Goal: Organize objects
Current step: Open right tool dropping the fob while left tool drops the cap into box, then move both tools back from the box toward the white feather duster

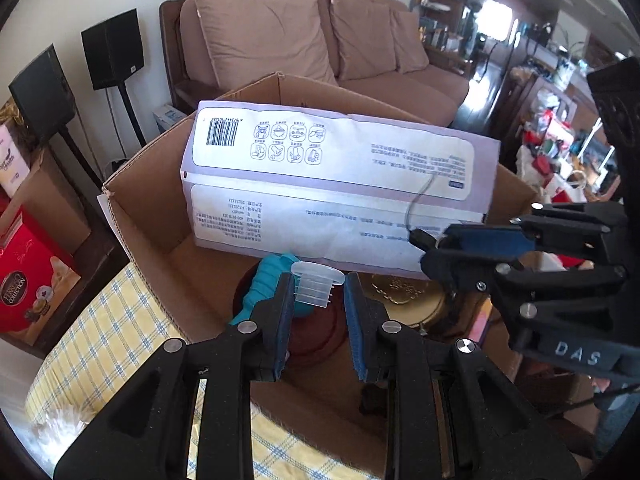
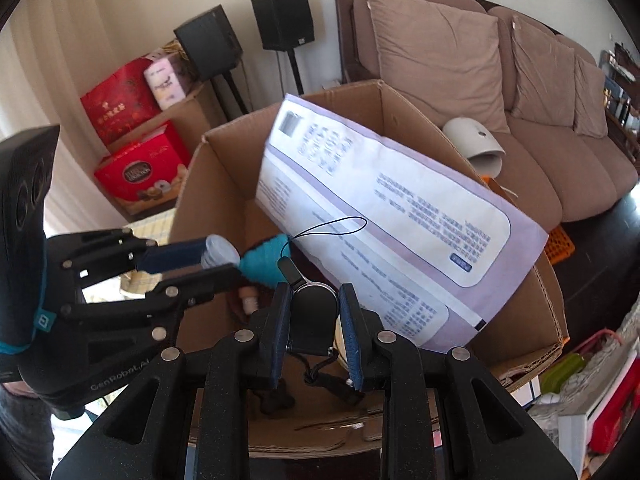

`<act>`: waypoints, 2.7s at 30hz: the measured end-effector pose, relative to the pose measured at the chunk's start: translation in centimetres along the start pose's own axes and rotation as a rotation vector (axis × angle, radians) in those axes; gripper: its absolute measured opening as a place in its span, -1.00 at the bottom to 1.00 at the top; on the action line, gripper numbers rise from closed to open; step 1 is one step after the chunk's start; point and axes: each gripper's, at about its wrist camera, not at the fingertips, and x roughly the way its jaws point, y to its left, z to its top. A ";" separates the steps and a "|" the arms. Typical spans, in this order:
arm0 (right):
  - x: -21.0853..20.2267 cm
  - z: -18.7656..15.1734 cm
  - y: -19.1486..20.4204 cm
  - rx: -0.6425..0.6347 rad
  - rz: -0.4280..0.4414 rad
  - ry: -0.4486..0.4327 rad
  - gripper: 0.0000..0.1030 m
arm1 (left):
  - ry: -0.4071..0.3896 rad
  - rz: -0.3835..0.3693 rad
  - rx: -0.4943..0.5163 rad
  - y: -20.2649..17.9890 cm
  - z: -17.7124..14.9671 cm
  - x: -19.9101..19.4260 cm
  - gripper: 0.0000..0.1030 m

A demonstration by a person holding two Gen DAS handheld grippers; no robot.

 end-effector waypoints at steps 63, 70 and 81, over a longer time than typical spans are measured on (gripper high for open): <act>0.5 -0.5 20.4 -0.298 0.143 -0.145 0.99 | -0.212 0.366 -0.555 18.7 -17.6 -18.8 1.00; 5.1 -1.3 22.3 -0.358 0.121 -0.108 0.86 | -0.182 0.385 -0.643 21.3 -21.6 -17.6 1.00; 14.0 -2.9 22.8 -0.387 0.083 0.038 -0.27 | -0.132 0.325 -0.782 24.5 -26.5 -13.7 0.94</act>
